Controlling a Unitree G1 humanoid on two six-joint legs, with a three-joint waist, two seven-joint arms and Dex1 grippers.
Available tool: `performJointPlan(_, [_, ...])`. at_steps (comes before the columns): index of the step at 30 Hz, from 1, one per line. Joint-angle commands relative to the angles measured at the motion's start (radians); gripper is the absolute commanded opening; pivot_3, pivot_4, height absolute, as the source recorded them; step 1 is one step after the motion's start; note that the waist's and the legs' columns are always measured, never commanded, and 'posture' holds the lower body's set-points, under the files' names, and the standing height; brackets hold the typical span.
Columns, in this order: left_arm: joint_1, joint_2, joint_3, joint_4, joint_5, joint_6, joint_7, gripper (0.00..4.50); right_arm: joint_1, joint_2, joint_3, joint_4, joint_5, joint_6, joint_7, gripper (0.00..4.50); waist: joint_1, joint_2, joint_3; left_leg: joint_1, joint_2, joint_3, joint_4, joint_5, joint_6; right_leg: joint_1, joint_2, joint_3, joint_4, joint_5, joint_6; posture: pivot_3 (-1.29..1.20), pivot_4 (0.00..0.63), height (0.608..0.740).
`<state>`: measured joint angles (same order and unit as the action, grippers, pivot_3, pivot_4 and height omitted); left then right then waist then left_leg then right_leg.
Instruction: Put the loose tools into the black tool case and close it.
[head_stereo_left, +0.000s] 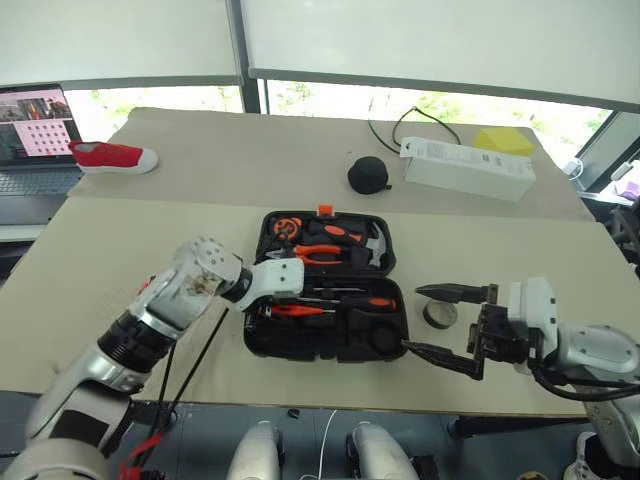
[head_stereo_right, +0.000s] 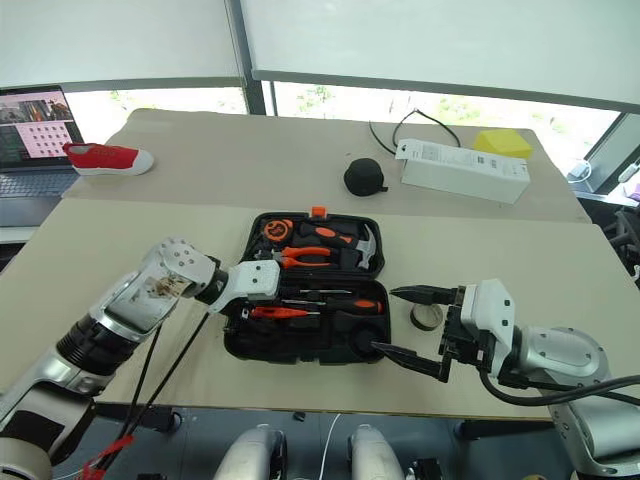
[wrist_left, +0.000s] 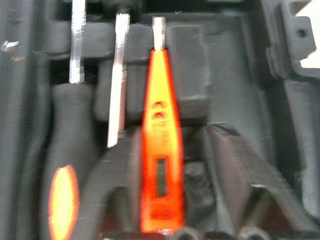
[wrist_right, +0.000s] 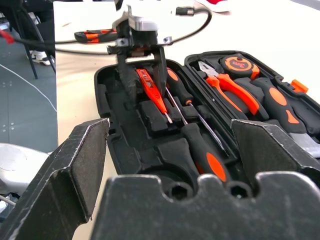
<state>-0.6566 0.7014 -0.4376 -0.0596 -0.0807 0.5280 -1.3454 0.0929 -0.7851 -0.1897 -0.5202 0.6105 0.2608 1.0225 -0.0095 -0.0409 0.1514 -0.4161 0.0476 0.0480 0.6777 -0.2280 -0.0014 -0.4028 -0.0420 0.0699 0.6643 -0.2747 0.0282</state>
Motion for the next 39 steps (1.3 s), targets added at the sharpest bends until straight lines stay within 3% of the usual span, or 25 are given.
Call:
performJointPlan(1, [-0.025, 0.01, 0.112, -0.044, -0.079, -0.06, -0.017, 3.04, -0.008, 0.0, -0.009, -0.014, 0.009, -0.001, 0.002, 4.5, 0.007, 0.0, 0.0, 0.0, 0.0, 0.0, 0.001, 0.0, 0.0, 0.0, 0.0, 0.0, 0.0, 0.0, 0.0, 0.0, 0.15, 0.74])
performJointPlan(6, [-0.014, 0.074, 0.185, -0.1, -0.13, -0.076, -0.044, 3.04, 0.005, -0.006, -0.018, -0.013, 0.013, -0.002, 0.011, 4.5, 0.006, 0.0, 0.0, 0.0, 0.0, 0.0, 0.0, 0.0, 0.0, 0.0, 0.0, 0.0, 0.0, 0.0, 0.001, 0.0, 0.15, 0.74])
performJointPlan(10, [0.025, 0.008, 0.227, -0.003, -0.142, -0.159, 0.029, 3.04, -0.001, 0.002, -0.005, -0.005, 0.007, -0.006, 0.011, 4.5, 0.007, 0.0, 0.0, 0.0, 0.0, 0.0, 0.001, 0.0, 0.0, 0.0, 0.0, 0.0, 0.0, 0.0, 0.001, 0.0, 0.15, 0.74])
performJointPlan(11, [0.037, -0.013, 0.241, 0.028, -0.156, -0.16, 0.042, 2.53, -0.005, 0.006, 0.0, -0.003, 0.005, -0.008, 0.01, 4.5, 0.008, 0.0, 0.0, 0.001, 0.0, 0.0, 0.001, 0.0, 0.0, 0.001, 0.0, 0.0, 0.0, 0.0, 0.001, 0.0, 0.15, 0.74])
performJointPlan(12, [0.053, -0.02, 0.242, 0.054, -0.156, -0.194, 0.033, 2.42, -0.008, 0.009, 0.004, -0.002, 0.005, -0.009, 0.009, 4.5, 0.01, 0.0, 0.0, 0.001, 0.0, 0.0, 0.001, 0.0, 0.0, 0.001, 0.0, 0.0, 0.0, 0.0, 0.001, 0.0, 0.15, 0.74])
performJointPlan(18, [0.13, -0.07, 0.226, 0.171, -0.123, -0.34, 0.043, 0.21, -0.029, 0.039, -0.001, 0.01, 0.004, -0.041, 0.006, 4.5, 0.006, 0.0, 0.0, 0.0, 0.0, 0.0, 0.001, 0.0, 0.0, 0.0, 0.0, 0.0, 0.0, 0.0, 0.0, 0.0, 0.15, 0.74])
performJointPlan(19, [0.14, -0.081, 0.219, 0.18, -0.117, -0.345, 0.053, 0.09, -0.034, 0.047, -0.006, 0.006, 0.016, -0.041, 0.003, 4.5, 0.006, 0.0, 0.0, 0.0, 0.0, 0.0, 0.001, 0.0, 0.0, 0.0, 0.0, 0.0, 0.0, 0.0, 0.0, 0.0, 0.15, 0.74])
performJointPlan(26, [0.164, -0.098, 0.167, 0.239, -0.048, -0.425, 0.064, 0.09, -0.03, 0.051, -0.013, 0.008, 0.011, -0.037, 0.015, 4.5, 0.011, 0.0, 0.0, 0.001, 0.0, 0.0, 0.001, 0.0, 0.0, 0.001, 0.0, 0.0, 0.0, 0.001, 0.001, 0.0, 0.15, 0.74])
performJointPlan(39, [0.202, -0.092, 0.136, 0.233, -0.023, -0.381, 0.103, 0.09, 0.003, 0.059, -0.025, 0.029, 0.002, -0.052, 0.022, 4.5, 0.009, 0.001, -0.001, 0.013, 0.0, 0.0, 0.0, 0.0, 0.0, 0.013, 0.0, 0.0, -0.001, 0.0, 0.001, 0.0, 0.15, 0.74])
